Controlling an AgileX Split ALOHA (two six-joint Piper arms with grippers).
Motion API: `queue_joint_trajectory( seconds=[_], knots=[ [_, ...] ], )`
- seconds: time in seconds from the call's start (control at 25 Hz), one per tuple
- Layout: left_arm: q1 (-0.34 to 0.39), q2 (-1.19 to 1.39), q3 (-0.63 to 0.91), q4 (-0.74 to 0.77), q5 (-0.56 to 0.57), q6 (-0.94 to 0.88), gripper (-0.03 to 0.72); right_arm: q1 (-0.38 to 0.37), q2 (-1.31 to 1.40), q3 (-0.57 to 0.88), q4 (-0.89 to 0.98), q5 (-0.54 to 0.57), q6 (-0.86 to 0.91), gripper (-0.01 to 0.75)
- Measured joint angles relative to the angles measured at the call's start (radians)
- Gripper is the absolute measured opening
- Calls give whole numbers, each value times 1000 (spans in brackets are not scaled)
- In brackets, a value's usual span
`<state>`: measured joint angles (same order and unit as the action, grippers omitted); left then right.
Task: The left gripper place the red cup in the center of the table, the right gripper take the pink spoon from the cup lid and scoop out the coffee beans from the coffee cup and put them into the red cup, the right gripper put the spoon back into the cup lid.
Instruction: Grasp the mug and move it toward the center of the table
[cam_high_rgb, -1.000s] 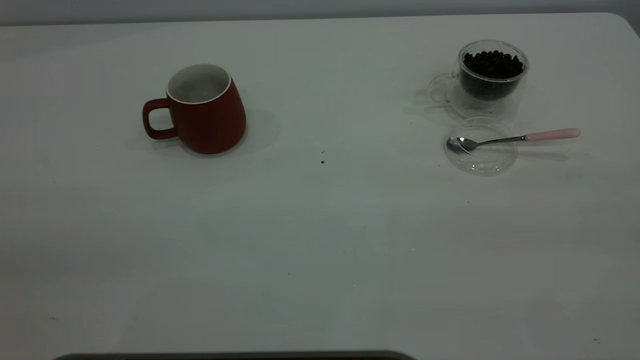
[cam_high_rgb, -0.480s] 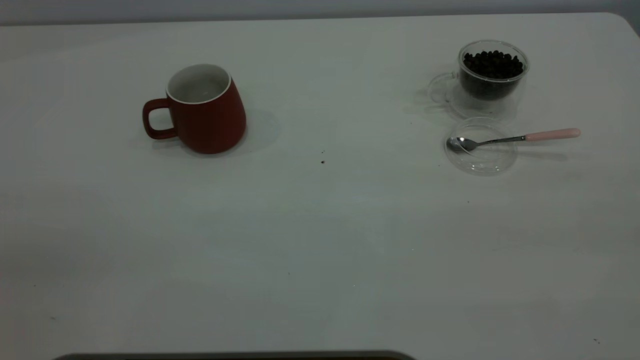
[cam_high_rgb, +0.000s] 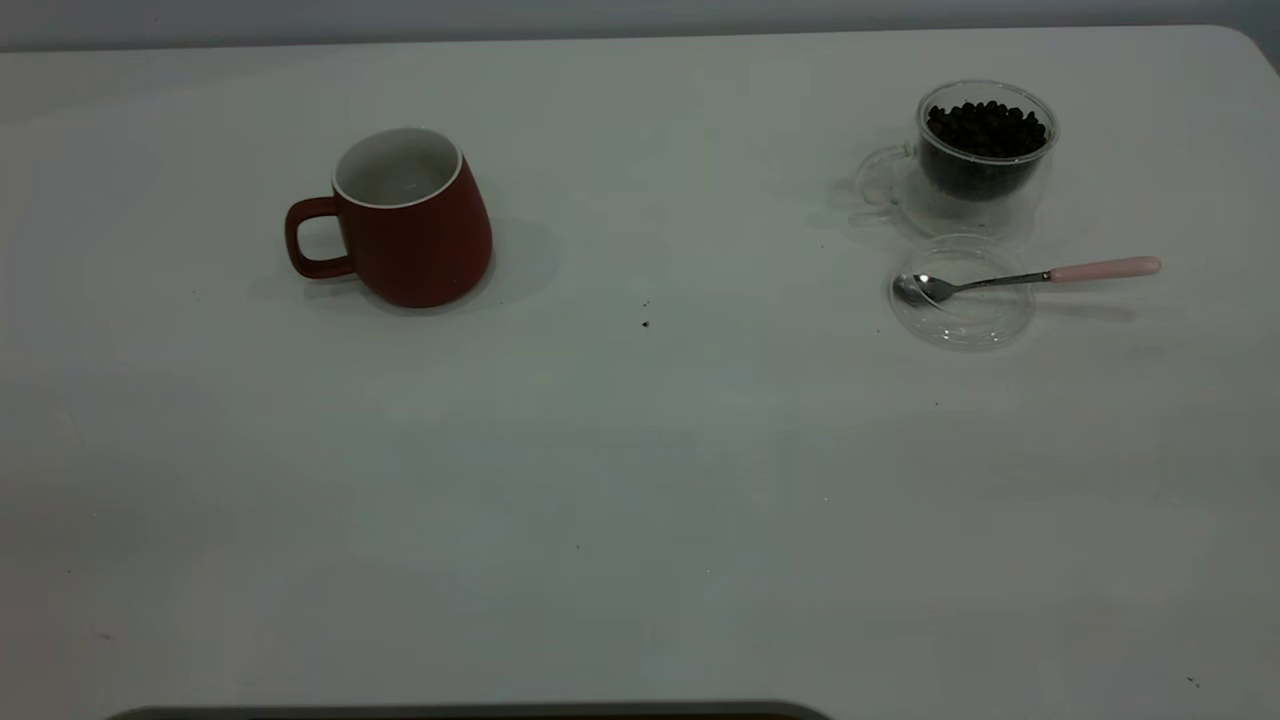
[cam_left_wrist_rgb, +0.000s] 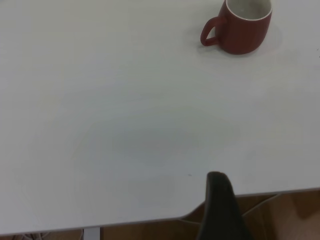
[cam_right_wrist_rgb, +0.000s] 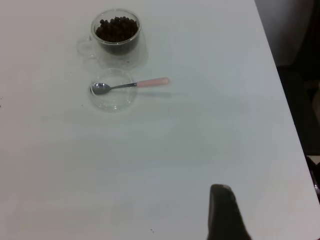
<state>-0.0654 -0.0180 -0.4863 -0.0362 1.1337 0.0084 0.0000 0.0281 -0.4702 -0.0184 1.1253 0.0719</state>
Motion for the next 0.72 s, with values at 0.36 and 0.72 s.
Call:
queue_joint_trajectory(
  seconds=[0.36, 0.72],
  knots=[
    [0, 0, 0, -33, -1, -8, 538, 0, 0, 0, 0, 0, 0, 487],
    [0, 384, -43, 69, -153, -132, 538, 0, 0, 0, 0, 0, 0, 487]
  ],
)
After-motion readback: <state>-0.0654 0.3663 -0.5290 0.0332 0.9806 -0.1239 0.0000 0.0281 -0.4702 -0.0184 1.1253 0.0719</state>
